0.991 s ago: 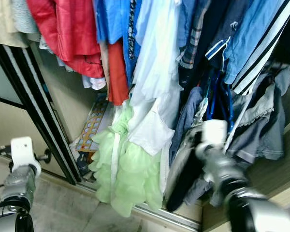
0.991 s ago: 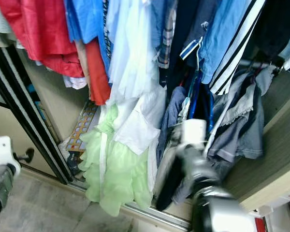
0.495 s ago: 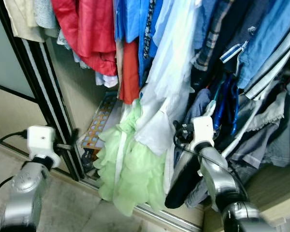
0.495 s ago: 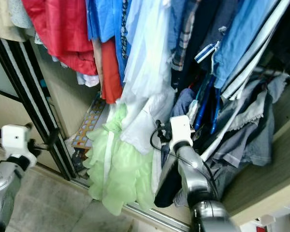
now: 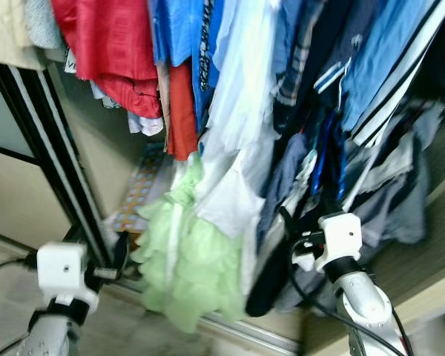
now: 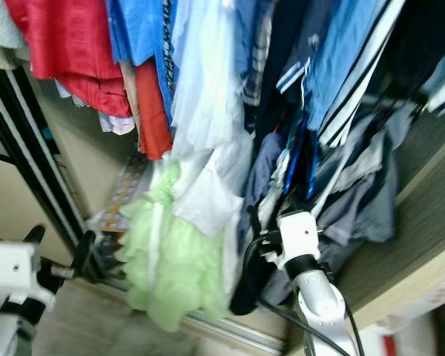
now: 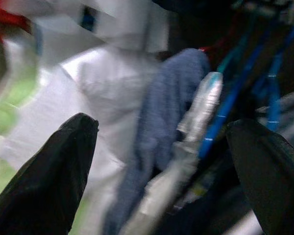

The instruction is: Clean up the room

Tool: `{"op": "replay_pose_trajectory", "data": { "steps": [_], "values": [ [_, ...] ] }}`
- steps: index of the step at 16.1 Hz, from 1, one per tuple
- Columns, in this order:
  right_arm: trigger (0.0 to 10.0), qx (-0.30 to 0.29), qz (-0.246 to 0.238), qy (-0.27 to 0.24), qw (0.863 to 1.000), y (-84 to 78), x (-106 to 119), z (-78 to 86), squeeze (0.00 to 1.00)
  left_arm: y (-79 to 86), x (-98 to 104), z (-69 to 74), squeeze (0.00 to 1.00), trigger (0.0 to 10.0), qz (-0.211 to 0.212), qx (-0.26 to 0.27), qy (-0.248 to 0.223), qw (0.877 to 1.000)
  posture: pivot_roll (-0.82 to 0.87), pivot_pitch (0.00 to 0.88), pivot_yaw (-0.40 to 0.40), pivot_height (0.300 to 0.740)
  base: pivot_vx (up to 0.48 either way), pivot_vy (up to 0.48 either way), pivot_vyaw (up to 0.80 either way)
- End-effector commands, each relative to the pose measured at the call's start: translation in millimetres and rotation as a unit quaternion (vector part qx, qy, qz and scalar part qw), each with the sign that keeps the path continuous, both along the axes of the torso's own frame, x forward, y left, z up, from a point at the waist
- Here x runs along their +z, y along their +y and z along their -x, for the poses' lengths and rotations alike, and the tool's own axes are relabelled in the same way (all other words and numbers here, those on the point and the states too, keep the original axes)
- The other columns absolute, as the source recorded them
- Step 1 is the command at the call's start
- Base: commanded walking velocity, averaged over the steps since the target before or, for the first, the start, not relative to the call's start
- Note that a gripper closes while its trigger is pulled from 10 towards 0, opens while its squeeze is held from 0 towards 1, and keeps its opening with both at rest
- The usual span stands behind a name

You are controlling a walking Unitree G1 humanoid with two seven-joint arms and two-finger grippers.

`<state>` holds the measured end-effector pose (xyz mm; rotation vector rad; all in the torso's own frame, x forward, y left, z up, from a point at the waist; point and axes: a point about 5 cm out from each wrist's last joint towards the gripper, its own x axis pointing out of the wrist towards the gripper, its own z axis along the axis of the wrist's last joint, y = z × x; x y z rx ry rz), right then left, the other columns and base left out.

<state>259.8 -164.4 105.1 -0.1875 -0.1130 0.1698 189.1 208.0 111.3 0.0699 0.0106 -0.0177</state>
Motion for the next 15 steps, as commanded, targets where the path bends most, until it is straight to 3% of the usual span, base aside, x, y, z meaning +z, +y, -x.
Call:
{"op": "replay_pose_trajectory", "data": {
  "steps": [1, 4, 7, 9, 11, 13, 15],
  "values": [
    [10.0, -0.030, -0.004, 0.007, 1.000, -3.7, 5, -4.2, 0.00, -9.3, 9, -7.4, 0.00, 10.0, -0.004, -0.016, -0.025, 1.000, 0.03, 0.000, -0.136, 0.740, 0.000, 0.000, 0.00],
    [10.0, -0.013, 0.003, 0.009, 1.000, 4.3, 10, -0.2, 0.00, -31.0, 20, -28.8, 0.00, 10.0, 0.024, -0.068, -0.047, 0.996, -0.04, 0.000, -0.067, 0.740, 0.000, 0.000, 0.00],
    [10.0, -0.095, 0.001, -0.003, 0.995, -15.4, 11, 13.7, 0.00, -64.1, 25, -44.3, 0.00, 10.0, -0.011, -0.165, -0.059, 0.984, -0.14, 0.000, 0.085, 0.740, 0.000, 0.000, 0.00],
    [10.0, -0.120, -0.001, -0.009, 0.993, -19.2, 12, 17.3, 0.00, -64.5, 24, -49.9, 0.00, 10.0, -0.008, -0.176, -0.050, 0.983, -0.16, 0.000, 0.119, 0.740, 0.000, 0.000, 0.00],
    [10.0, -0.117, -0.021, -0.015, 0.993, -6.4, 17, 13.2, 0.00, -49.4, 26, -56.8, 0.00, 10.0, -0.032, -0.162, -0.051, 0.985, -0.14, 0.000, 0.119, 0.740, 0.000, 0.000, 0.00],
    [10.0, -0.070, -0.025, -0.027, 0.997, 16.9, 26, -3.0, 0.00, -35.8, 29, -57.5, 0.00, 10.0, -0.021, -0.118, -0.048, 0.992, -0.08, 0.000, 0.079, 0.740, 0.000, 0.000, 0.00],
    [10.0, -0.041, -0.036, -0.017, 0.998, 27.5, 27, -16.8, 0.00, -41.2, 28, -51.2, 0.00, 10.0, -0.016, -0.108, -0.053, 0.993, -0.03, 0.000, 0.015, 0.740, 0.000, 0.000, 0.00]
  ]
}}
